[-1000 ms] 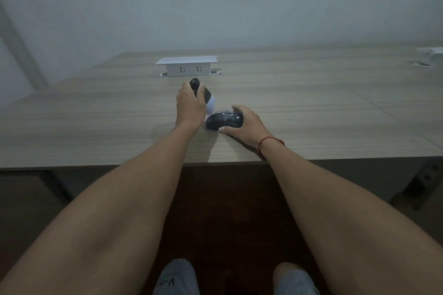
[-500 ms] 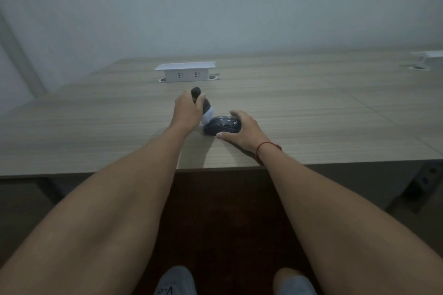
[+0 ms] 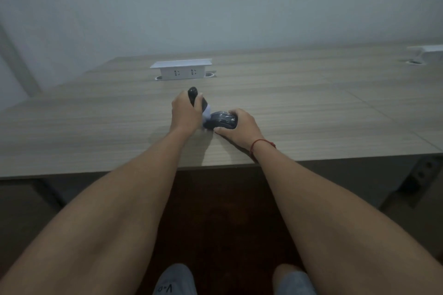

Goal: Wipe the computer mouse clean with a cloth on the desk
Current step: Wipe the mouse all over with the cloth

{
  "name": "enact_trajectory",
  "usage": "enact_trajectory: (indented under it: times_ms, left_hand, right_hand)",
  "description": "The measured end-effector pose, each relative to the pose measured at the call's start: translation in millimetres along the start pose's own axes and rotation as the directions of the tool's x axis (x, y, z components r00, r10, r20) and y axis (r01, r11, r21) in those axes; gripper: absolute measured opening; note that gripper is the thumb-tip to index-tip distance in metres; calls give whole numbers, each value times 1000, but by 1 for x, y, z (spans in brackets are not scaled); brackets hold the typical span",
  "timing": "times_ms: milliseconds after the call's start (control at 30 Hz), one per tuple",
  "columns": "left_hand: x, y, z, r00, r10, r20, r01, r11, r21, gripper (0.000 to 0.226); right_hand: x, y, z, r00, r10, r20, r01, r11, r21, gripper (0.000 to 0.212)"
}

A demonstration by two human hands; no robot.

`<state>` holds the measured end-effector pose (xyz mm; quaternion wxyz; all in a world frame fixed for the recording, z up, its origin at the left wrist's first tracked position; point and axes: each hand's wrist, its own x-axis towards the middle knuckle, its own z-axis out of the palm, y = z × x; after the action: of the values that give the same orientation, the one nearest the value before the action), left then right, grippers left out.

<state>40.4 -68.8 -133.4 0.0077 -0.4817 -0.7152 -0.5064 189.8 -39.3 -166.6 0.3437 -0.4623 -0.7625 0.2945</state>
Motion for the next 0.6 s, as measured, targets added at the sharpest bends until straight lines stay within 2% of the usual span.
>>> enact_trajectory:
  times_ms: [67, 133, 200, 333, 400, 500, 600]
  left_hand:
    - [3, 11, 0, 999, 13, -42, -17, 995, -93, 32]
    - [2, 20, 5, 999, 47, -23, -49, 992, -114, 34]
    - [-2, 20, 13, 997, 74, 32, -72, 996, -54, 34]
    - [-3, -2, 11, 998, -29, 57, 24, 996, 90, 31]
    - [-3, -12, 6, 997, -22, 70, 13, 992, 123, 30]
    - [-6, -7, 0, 999, 40, 31, -41, 999, 33, 29]
    - [-3, 11, 0, 999, 40, -28, -43, 994, -104, 30]
  right_hand:
    - [1, -2, 2, 999, 30, -38, -31, 999, -27, 56]
    - [2, -2, 3, 996, 64, -66, -67, 997, -46, 56]
    - [1, -1, 2, 995, 74, -65, -75, 997, -24, 56]
    - [1, 3, -4, 998, 63, -4, -63, 998, 9, 58]
    - [1, 3, -3, 999, 50, -18, -50, 999, -10, 56]
    - [1, 2, 2, 997, 60, -50, -62, 998, -26, 55]
    - [3, 1, 4, 994, 76, -73, -78, 996, -34, 54]
